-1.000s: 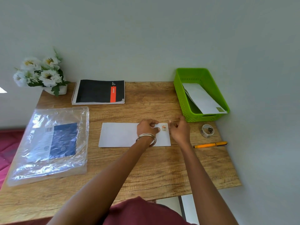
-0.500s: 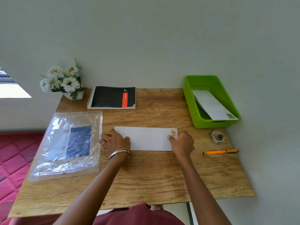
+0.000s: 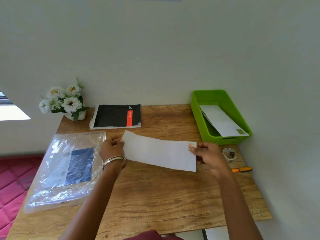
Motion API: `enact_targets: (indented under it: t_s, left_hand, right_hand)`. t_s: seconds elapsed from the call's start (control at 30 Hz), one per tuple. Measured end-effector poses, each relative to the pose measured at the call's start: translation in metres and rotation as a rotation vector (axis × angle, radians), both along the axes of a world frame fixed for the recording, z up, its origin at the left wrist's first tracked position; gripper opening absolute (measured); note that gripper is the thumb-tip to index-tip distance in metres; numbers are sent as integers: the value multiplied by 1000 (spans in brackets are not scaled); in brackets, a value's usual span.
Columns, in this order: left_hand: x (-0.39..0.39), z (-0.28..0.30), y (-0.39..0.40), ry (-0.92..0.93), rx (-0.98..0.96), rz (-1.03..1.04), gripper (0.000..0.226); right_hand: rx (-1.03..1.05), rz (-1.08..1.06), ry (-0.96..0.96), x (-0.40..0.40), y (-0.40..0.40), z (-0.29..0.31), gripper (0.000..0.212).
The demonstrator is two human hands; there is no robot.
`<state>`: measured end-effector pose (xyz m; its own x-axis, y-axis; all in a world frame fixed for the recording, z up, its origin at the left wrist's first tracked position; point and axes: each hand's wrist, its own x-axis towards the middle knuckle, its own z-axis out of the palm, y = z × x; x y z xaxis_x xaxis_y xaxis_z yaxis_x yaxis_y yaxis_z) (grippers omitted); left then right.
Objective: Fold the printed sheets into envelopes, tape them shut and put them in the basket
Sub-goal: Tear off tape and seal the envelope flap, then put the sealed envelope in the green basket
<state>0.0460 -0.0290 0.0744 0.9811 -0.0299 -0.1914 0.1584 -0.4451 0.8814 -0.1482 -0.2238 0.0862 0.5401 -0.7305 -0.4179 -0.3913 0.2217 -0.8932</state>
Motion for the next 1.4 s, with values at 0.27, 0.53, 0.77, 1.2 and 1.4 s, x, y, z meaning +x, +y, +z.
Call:
enact_targets:
  t_s: [0.27, 0.53, 0.77, 1.2, 1.4]
  left_hand:
    - [8, 44, -75, -60, -404, -187, 19]
    - [-55, 42, -147, 2, -403, -500, 14]
    - [-87, 29, -161, 17, -338, -596, 12]
    - [-102, -1, -148, -9, -187, -683, 16]
    - [-133, -23, -152, -38, -9, -889, 6]
  right_hand:
    - [-59, -281, -244, -49, -41, 51, 12]
    - [-32, -700, -338, -60, -88, 32, 9]
    - [-101, -764, -259, -45, -115, 17, 19]
    - [-522, -646, 117, -71, -108, 1, 51]
    - [-490, -591, 448, -113, -76, -34, 50]
